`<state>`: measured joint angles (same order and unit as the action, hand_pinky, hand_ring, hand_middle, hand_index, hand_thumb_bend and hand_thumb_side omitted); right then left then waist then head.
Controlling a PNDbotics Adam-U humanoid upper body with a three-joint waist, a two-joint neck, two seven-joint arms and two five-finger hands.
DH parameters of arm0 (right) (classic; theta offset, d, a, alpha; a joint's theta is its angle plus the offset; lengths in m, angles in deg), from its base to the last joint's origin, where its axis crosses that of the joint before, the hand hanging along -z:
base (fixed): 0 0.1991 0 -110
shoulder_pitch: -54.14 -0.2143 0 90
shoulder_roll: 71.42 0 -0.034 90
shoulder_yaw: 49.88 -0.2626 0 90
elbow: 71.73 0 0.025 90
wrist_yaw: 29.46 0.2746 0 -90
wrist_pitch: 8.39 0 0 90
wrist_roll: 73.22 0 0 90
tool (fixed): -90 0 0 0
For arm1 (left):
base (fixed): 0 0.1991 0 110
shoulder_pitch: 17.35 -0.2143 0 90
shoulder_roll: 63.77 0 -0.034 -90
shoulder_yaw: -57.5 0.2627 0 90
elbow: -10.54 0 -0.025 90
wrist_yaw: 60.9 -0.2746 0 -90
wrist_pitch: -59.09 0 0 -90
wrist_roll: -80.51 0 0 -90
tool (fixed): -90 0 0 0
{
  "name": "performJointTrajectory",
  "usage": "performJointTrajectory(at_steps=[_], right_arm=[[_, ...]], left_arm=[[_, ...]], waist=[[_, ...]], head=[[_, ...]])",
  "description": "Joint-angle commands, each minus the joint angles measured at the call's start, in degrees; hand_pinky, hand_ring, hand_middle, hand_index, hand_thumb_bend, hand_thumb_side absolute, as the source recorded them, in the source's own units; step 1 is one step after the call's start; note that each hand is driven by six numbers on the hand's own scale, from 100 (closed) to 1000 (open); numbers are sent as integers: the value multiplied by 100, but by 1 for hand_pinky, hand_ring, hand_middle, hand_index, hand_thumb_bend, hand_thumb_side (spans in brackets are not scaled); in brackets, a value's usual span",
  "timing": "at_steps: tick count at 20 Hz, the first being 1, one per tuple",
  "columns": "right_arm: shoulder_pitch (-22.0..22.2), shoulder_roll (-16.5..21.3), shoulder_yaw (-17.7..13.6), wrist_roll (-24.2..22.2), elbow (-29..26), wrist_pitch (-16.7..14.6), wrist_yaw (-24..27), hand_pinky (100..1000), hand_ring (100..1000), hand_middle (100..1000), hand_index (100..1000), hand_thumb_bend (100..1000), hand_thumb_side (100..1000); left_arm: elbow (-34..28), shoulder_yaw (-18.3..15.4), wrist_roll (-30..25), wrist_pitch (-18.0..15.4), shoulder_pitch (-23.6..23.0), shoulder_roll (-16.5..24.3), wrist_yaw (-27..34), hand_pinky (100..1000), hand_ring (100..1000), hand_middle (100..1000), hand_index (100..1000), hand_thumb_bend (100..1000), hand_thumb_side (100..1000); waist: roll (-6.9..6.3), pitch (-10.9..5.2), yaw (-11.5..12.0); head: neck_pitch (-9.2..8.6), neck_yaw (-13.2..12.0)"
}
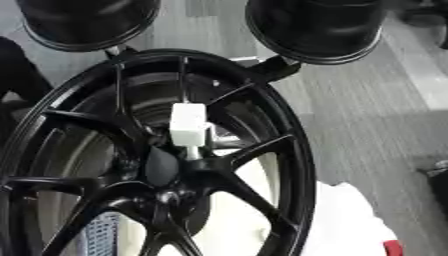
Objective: Pull the pin out of the wheel hub.
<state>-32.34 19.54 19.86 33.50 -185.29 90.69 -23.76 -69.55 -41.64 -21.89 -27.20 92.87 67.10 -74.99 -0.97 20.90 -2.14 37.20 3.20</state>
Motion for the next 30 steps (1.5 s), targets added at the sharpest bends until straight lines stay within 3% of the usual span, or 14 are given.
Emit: performJointTrajectory(at_steps=[1,2,3,4,11,21,22,24,26,30], right_arm=[[-6,103,-40,13,-103,-5,8,773,585,515,690,100,580],[-4,103,-41,14,-103,-4,7,773,585,515,690,100,580],[-1,102,-41,15,-103,-5,7,772,584,515,690,100,581],[2,102,-41,16,-103,-6,7,772,584,514,690,100,581],[7,98,-39,23,-103,-6,11,772,582,512,689,100,582],[13,92,-39,32,-103,-6,10,771,581,511,688,100,582],[15,92,-40,34,-103,-7,8,771,581,511,688,100,582],[17,96,-39,36,-103,-11,3,772,581,511,688,100,581],[15,104,-37,33,-103,-14,-4,772,582,511,689,100,580],[6,140,-30,30,-103,-48,-30,772,582,512,689,100,574]], left_arm=[[-27,-120,27,24,74,186,-71,1000,981,834,957,100,513],[-37,-119,33,-20,70,200,-129,1000,1000,898,992,169,1000],[-21,-133,65,-28,62,219,-260,1000,1000,904,996,248,1000],[13,-150,129,28,61,231,-421,1000,1000,919,1000,259,1000],[23,-184,401,243,118,180,-649,1000,1000,885,1000,150,994],[37,-188,350,238,121,175,-579,986,1000,871,1000,130,985],[31,-201,363,242,128,167,-556,967,990,850,988,100,962],[11,-239,464,287,152,142,-407,933,957,804,935,100,781],[-76,-262,637,271,175,100,-82,899,920,758,902,100,688],[-515,-267,1004,93,159,41,601,865,839,682,861,100,590]], waist=[[-3,-126,8],[-2,-128,8],[0,-131,10],[0,-133,9],[-1,-143,18],[-5,-147,20],[-3,-148,20],[0,-150,23],[2,-149,27],[12,-143,27]], head=[[-27,-20],[-31,-18],[-32,-16],[-32,-16],[-44,-10],[-54,-13],[-54,-11],[-52,-6],[-52,-2],[-58,16]])
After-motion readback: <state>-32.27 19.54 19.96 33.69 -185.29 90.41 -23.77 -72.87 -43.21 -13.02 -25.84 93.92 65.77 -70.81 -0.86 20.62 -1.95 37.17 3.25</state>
